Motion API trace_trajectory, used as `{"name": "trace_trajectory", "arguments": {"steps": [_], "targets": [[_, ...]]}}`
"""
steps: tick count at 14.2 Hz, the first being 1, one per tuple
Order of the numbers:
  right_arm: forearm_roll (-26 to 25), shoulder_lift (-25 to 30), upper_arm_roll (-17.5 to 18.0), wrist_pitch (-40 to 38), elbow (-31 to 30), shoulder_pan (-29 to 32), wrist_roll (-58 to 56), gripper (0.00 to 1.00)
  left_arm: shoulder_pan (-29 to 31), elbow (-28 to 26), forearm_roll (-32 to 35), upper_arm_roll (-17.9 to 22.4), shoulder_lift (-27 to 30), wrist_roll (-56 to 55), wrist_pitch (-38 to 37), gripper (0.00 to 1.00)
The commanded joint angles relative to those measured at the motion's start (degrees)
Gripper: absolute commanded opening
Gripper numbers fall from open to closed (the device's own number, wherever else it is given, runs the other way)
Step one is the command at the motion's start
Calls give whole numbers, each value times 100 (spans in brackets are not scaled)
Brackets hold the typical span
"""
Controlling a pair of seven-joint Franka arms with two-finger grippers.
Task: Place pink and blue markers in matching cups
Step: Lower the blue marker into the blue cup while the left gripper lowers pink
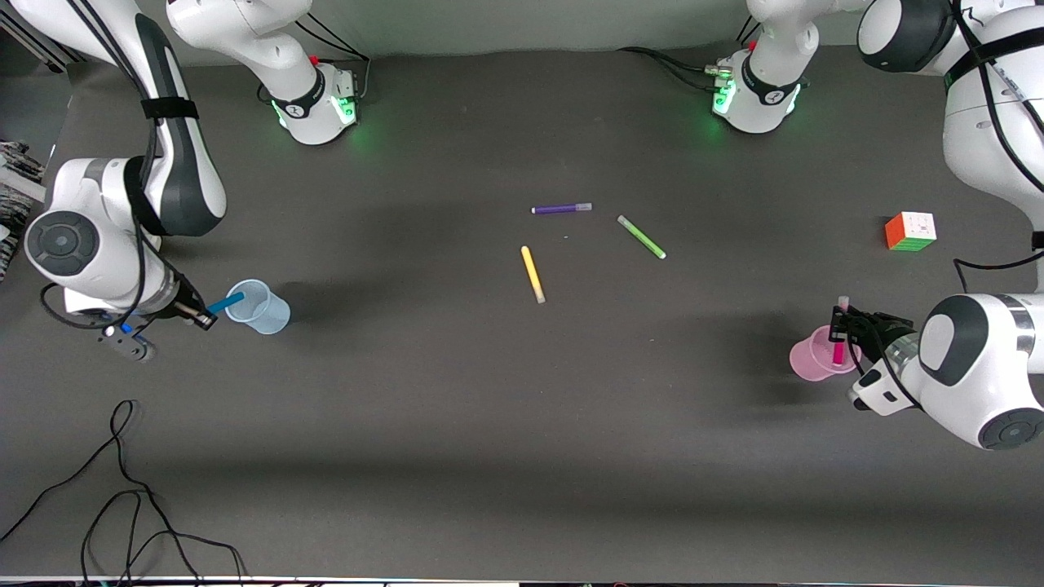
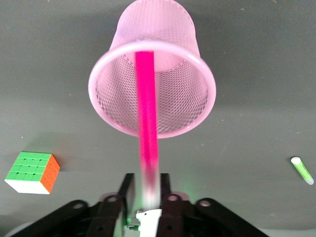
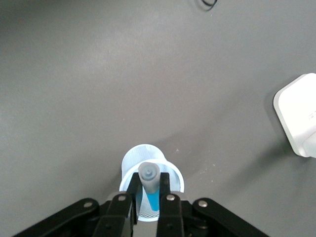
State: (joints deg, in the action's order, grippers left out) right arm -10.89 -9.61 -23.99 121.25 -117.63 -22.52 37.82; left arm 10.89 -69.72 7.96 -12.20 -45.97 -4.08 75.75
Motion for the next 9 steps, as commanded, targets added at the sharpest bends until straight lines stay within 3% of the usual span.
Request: {"name": "trace_trajectory", "arguments": {"steps": [1,5,7,8,9], "targets": [[-150,249,-71,485,-531,-103,-91,0,-69,213,74,34,-53,92,45,100],[-141,127,-71,1163,-822,-95,-82,0,-17,678,91,43,201,13,-96,100],[-150,83,-79,1304,-849,-86,-99,0,36,592,75,34,700,56,-79,100],[-141,74,-79,1305,-849,-86,-108,29,149,478,31,25,938,83,-78,100],[-141,48,-79,1287,-849,-103,-100,93,264,225,-22,-10,1288,100,26,100]]}}
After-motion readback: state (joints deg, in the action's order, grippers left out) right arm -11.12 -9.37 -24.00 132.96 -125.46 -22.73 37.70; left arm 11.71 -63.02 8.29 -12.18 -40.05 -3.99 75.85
